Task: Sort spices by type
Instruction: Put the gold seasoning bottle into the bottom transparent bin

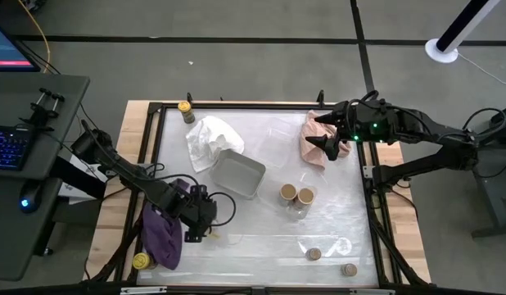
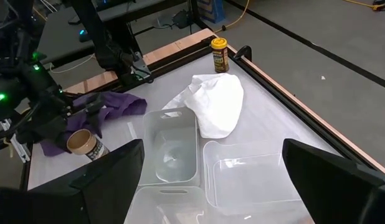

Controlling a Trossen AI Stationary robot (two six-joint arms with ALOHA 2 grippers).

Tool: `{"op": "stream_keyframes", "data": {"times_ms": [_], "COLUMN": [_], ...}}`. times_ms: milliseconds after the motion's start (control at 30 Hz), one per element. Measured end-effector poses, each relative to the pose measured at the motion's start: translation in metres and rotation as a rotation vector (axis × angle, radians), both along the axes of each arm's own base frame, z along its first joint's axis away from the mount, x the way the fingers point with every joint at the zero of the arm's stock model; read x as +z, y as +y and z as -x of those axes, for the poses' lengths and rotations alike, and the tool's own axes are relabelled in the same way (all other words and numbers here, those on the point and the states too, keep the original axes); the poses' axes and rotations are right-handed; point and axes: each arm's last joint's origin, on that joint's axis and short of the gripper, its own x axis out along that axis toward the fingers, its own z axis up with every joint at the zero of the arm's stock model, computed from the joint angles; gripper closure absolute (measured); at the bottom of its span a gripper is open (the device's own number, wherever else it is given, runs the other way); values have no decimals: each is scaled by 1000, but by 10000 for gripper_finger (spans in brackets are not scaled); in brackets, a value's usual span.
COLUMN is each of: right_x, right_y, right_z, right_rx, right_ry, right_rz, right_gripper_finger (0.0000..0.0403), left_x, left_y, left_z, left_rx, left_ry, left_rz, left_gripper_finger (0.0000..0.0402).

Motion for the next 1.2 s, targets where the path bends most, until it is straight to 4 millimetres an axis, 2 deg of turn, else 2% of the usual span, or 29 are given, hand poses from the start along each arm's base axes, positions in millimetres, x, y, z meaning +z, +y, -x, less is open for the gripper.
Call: {"op": "stream_keyframes", "data": {"times_ms": [100,267,500,567,733,867,967,1067,1200], "right_x": [0,0,0,0,0,0,0,1,3], "right_y": [0,0,0,0,0,0,0,0,-1], "right_z": [0,0,0,0,0,0,0,-1,-1], "right_rx": [0,0,-11,-11,-13,-23,-23,-24,-52], "right_ry": [0,0,-6,-6,-8,-14,-16,-29,-47], "right_rz": [0,0,-19,-20,-24,-42,-42,-41,-36], "right_gripper_finger": [25,25,25,25,25,25,25,25,25], "left_x": [0,1,5,17,75,121,139,137,120], "left_y": [0,0,6,16,47,78,99,111,115], "left_z": [0,0,-2,-3,-17,-42,-68,-102,-140], "left_rx": [1,11,19,47,47,13,-22,-82,-175], "left_ry": [-5,-6,14,20,-157,-363,-468,-478,-398], "left_rz": [-2,7,-5,-28,-104,-176,-230,-269,-327], "left_gripper_finger": [83,167,168,168,168,168,168,168,168]}}
